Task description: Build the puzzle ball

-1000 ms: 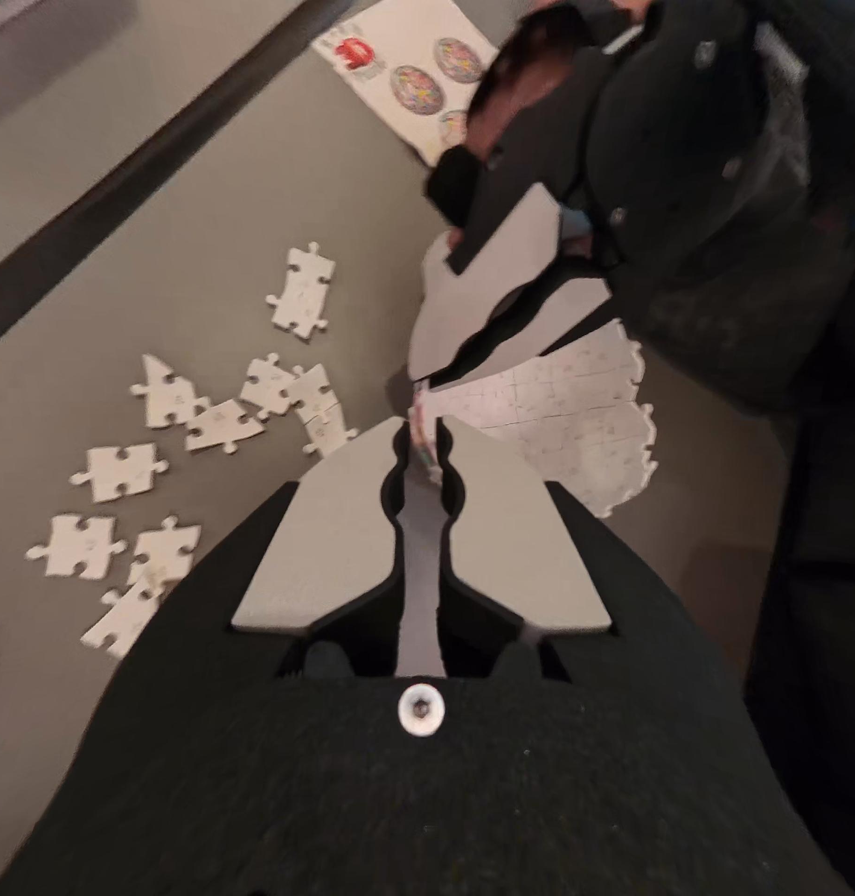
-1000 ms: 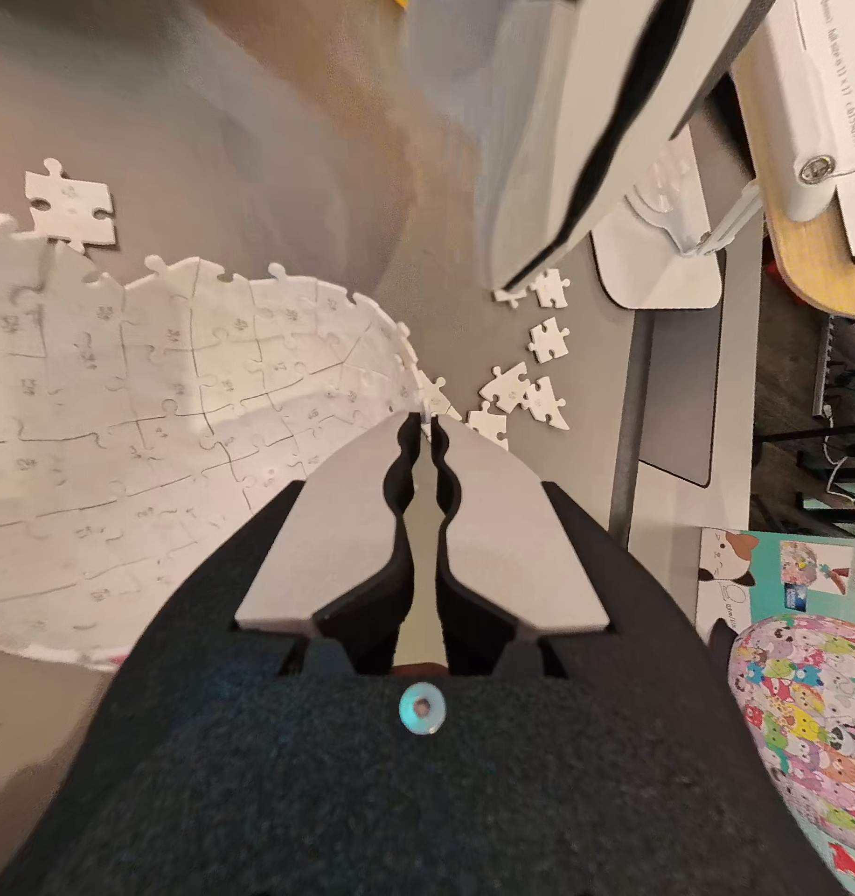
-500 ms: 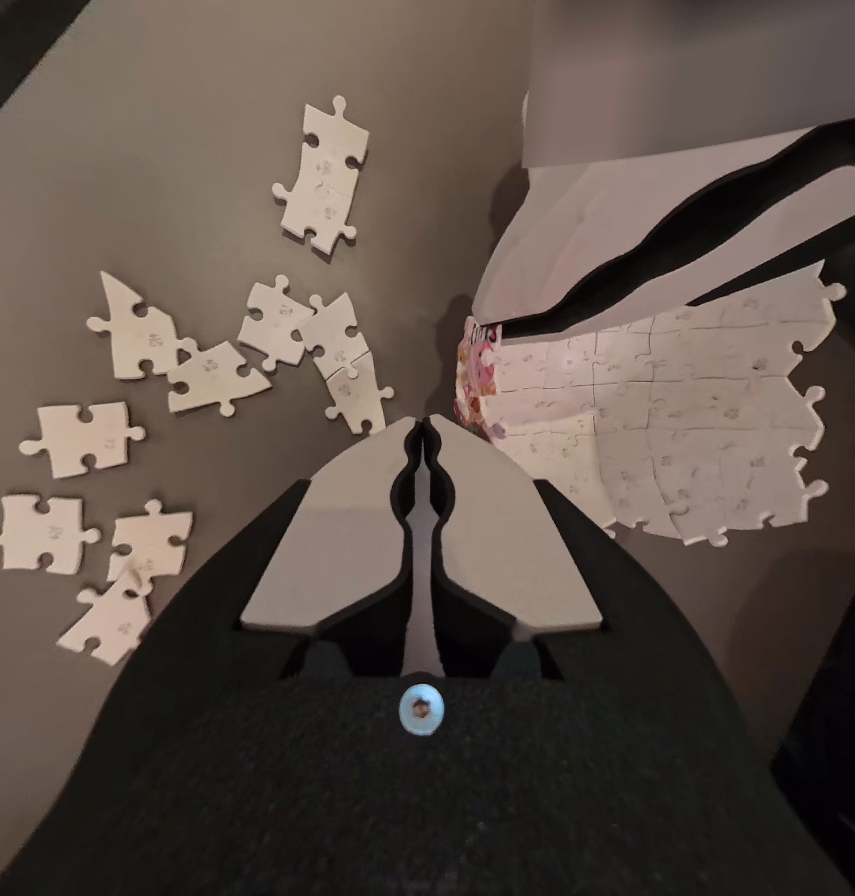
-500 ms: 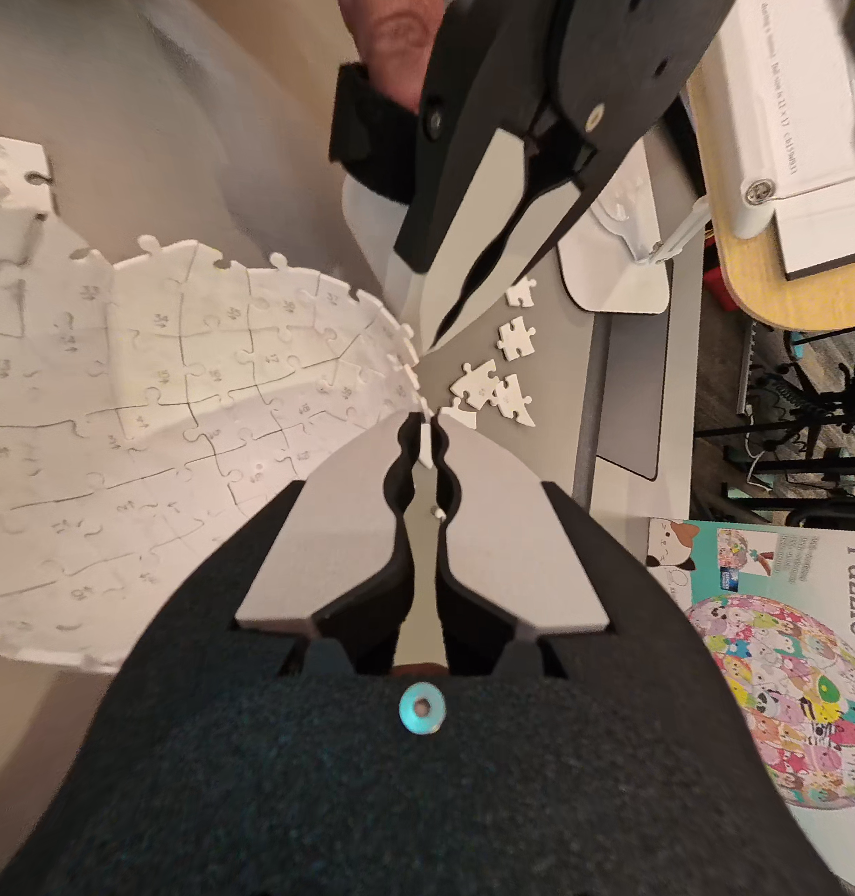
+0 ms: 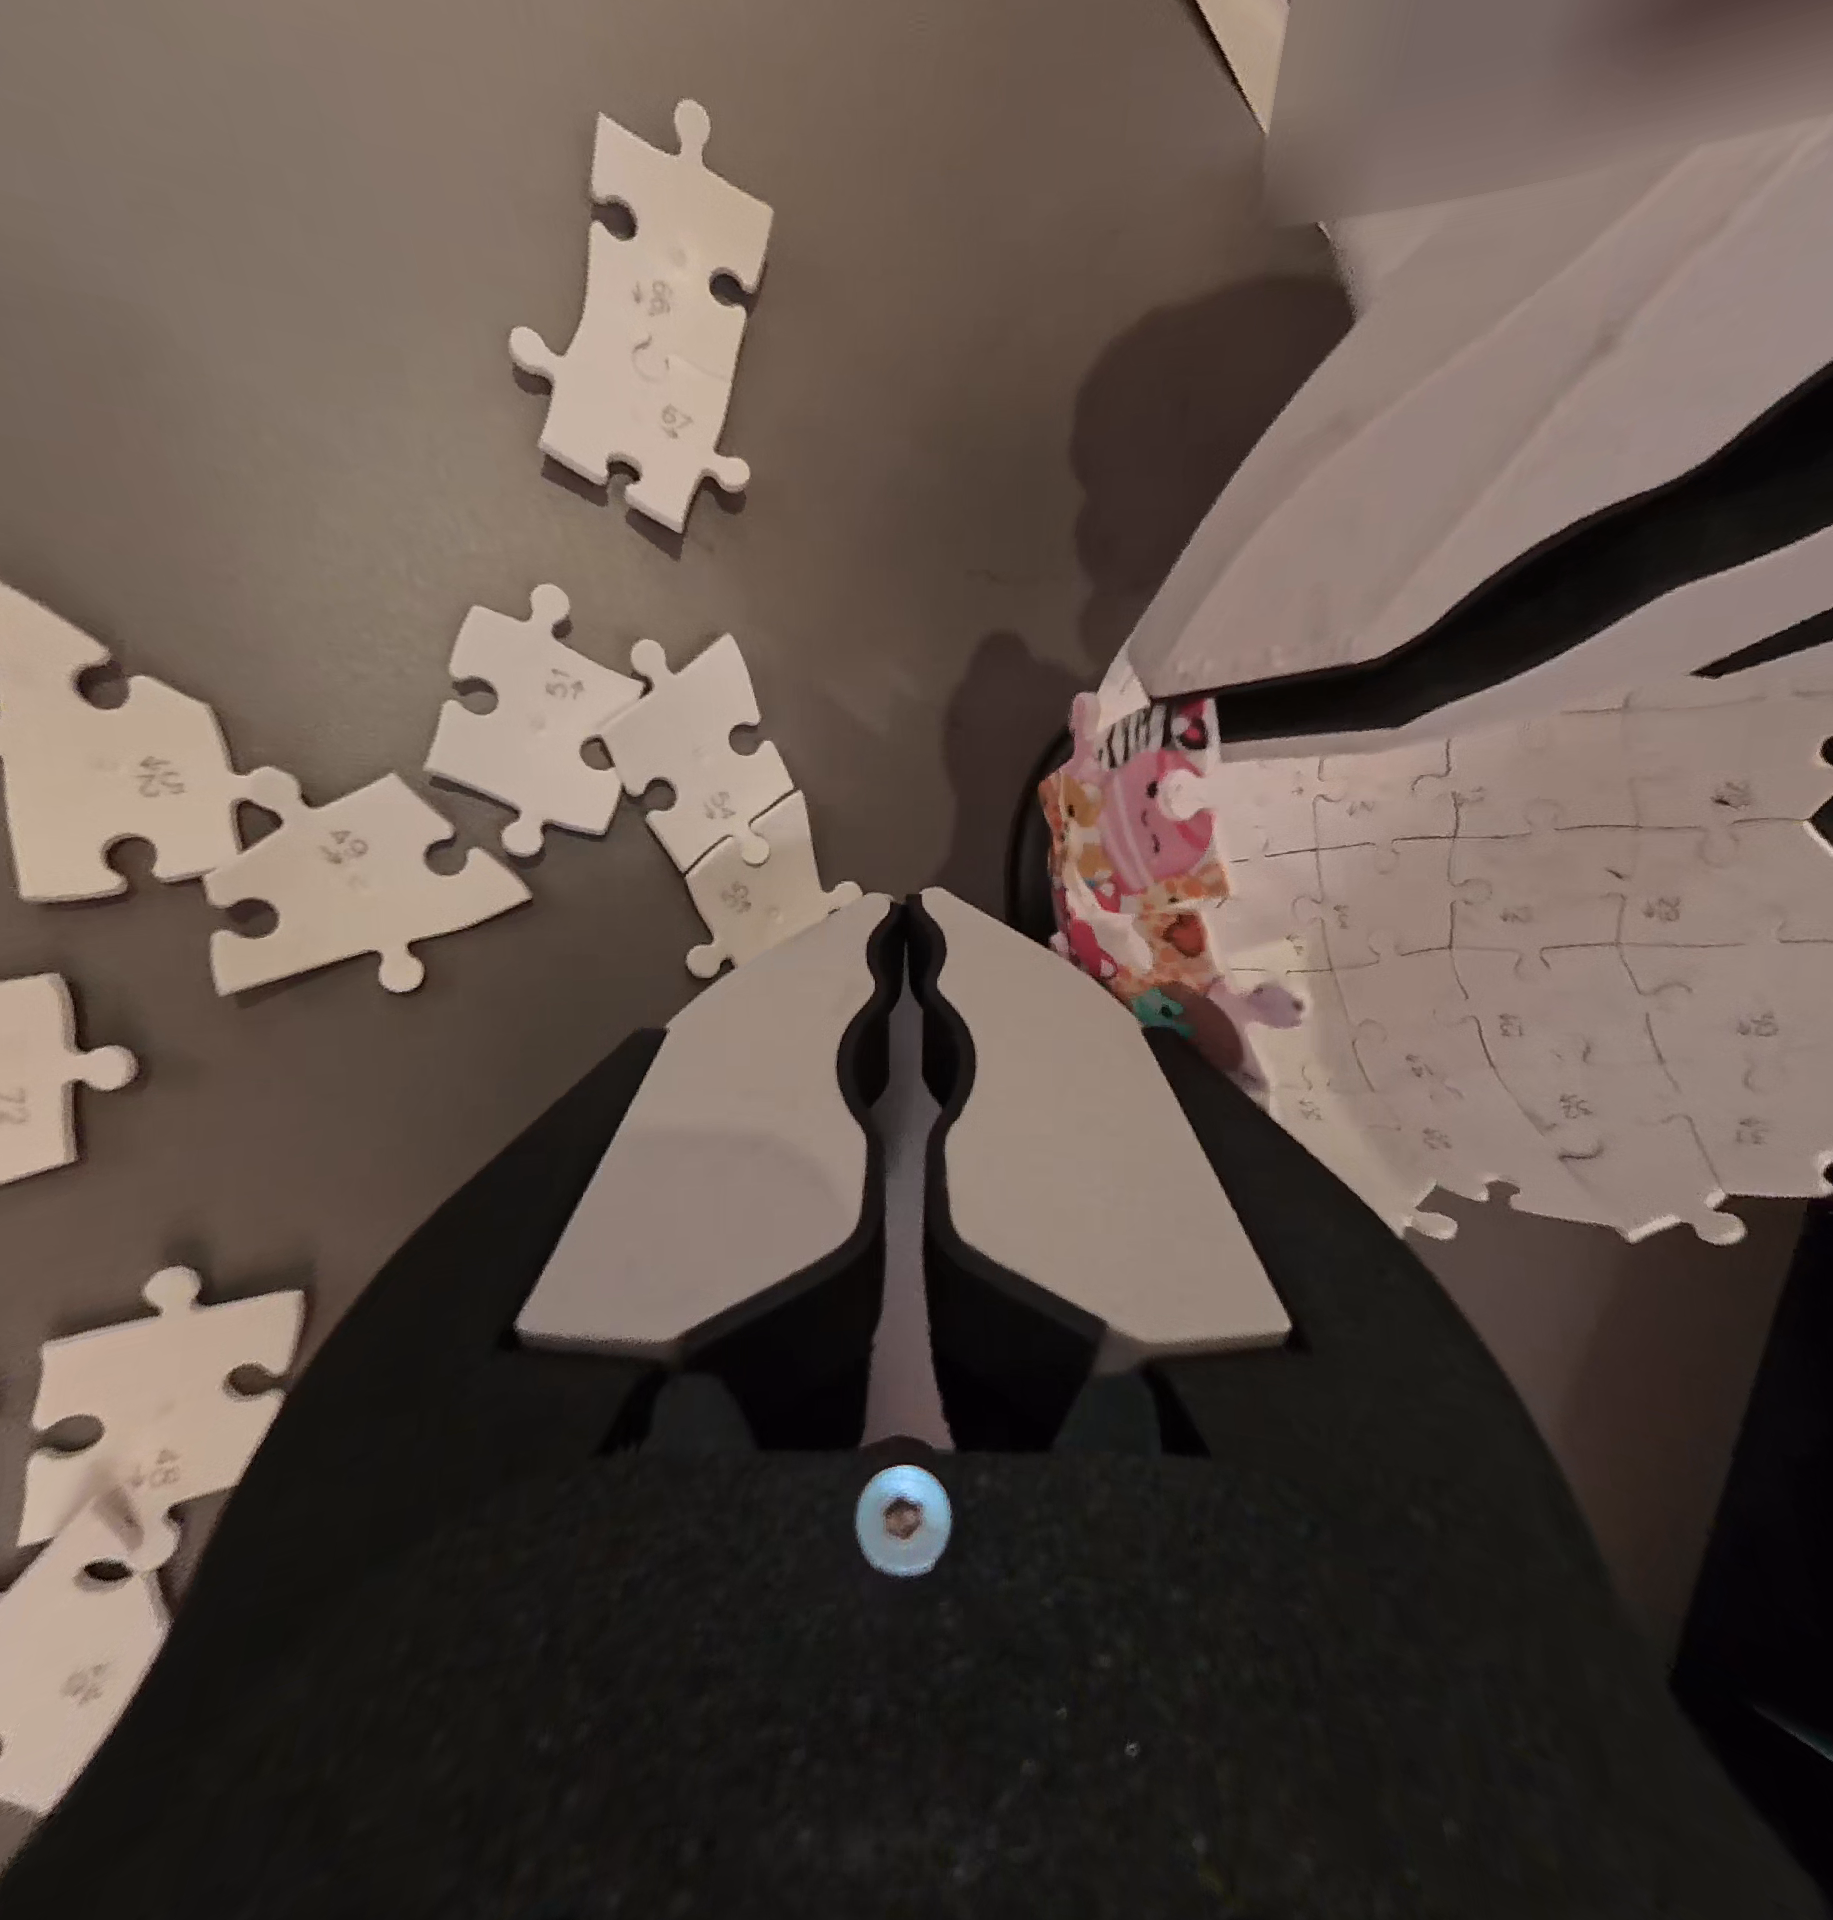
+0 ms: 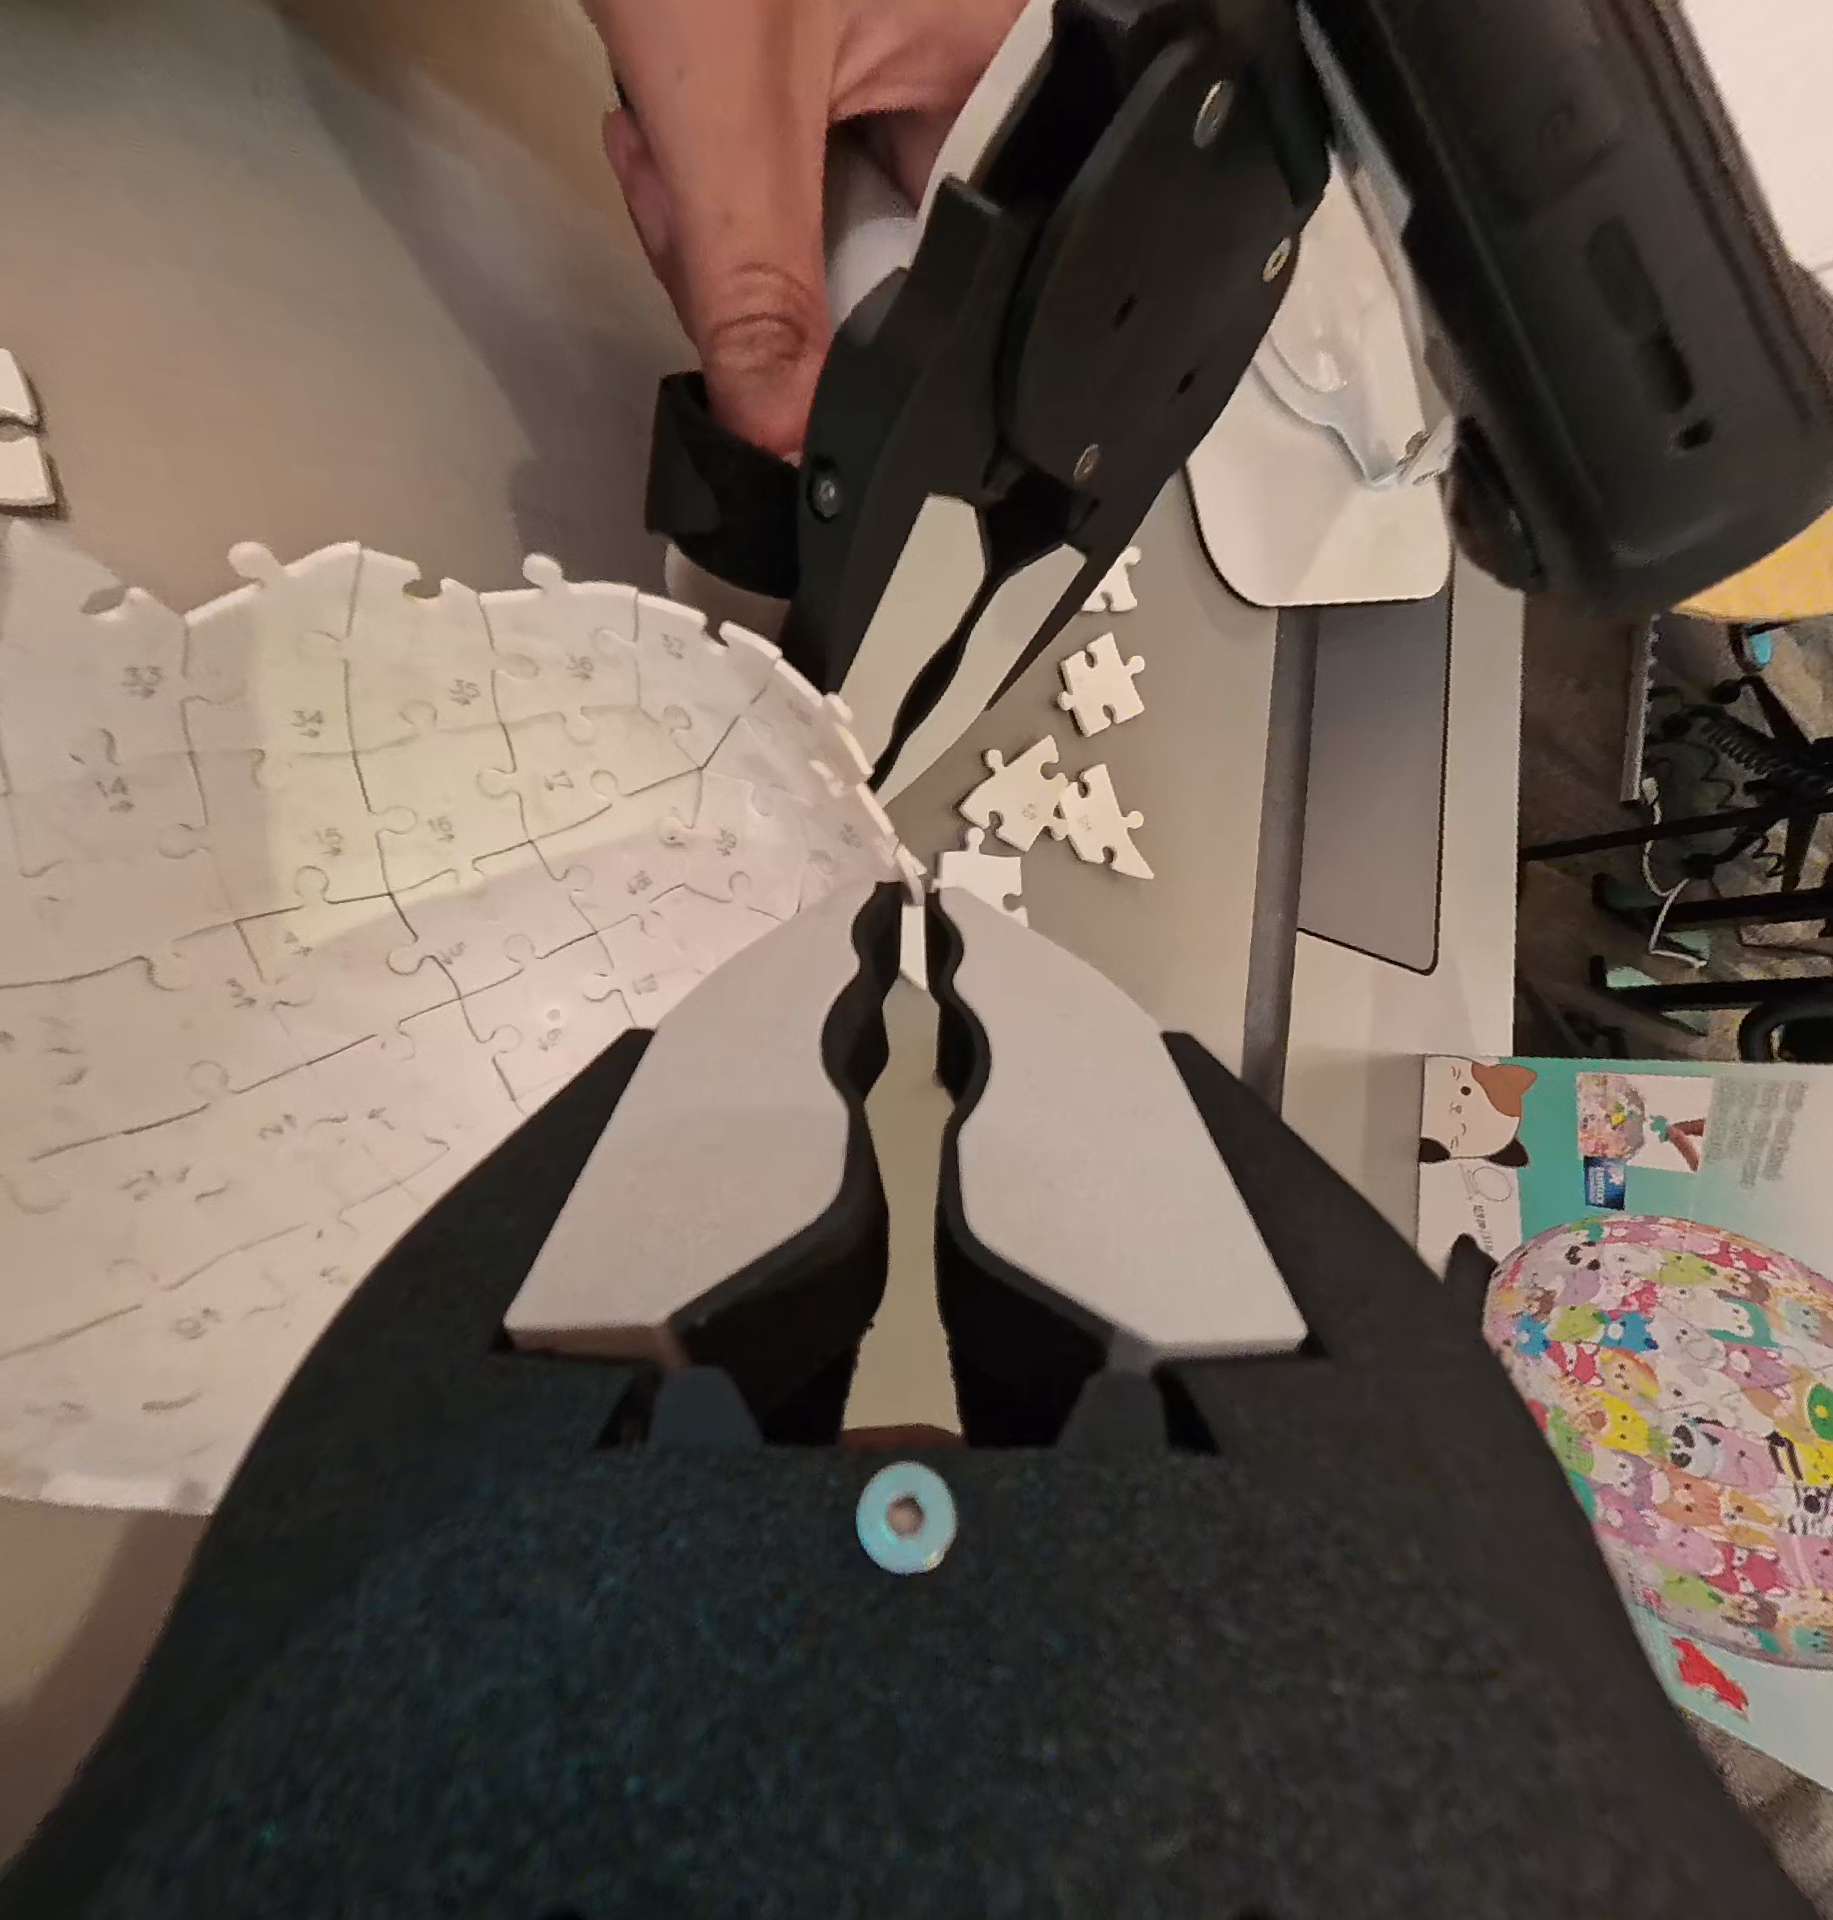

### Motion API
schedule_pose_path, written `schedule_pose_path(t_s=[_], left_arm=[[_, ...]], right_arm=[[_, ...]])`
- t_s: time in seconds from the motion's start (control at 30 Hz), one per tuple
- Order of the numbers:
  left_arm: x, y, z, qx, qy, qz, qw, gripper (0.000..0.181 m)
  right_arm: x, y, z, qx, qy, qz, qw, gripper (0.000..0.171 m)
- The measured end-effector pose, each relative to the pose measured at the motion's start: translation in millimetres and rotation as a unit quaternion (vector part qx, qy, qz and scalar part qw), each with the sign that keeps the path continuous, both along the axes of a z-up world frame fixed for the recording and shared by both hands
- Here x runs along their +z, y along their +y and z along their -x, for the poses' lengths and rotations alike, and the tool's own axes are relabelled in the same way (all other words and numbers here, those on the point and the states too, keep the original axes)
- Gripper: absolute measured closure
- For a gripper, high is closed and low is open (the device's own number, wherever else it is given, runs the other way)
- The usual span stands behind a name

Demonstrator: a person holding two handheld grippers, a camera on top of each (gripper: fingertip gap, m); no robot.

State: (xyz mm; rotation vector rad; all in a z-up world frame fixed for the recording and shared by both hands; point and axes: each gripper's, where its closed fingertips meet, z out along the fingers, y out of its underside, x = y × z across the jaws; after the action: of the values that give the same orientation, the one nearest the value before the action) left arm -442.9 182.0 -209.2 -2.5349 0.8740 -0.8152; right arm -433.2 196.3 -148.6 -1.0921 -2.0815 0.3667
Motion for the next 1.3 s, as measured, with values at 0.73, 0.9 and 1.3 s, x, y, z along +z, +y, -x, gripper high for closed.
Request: schedule_pose_path(t_s=[0.73,0.9,1.3], left_arm=[[-0.4,3.7,-19.4,-0.044,-0.098,-0.023,0.994,0.181],[-1.0,3.1,-19.7,-0.043,-0.094,-0.021,0.994,0.181],[-4.8,0.8,-16.8,-0.039,-0.066,-0.014,0.997,0.181]], right_arm=[[-1.1,-6.5,-0.1,-0.045,-0.065,0.009,0.997,0.166],[-2.2,-7.8,-0.2,-0.042,-0.066,0.011,0.997,0.166],[-1.6,-9.5,-3.2,-0.033,-0.062,0.019,0.997,0.164]])
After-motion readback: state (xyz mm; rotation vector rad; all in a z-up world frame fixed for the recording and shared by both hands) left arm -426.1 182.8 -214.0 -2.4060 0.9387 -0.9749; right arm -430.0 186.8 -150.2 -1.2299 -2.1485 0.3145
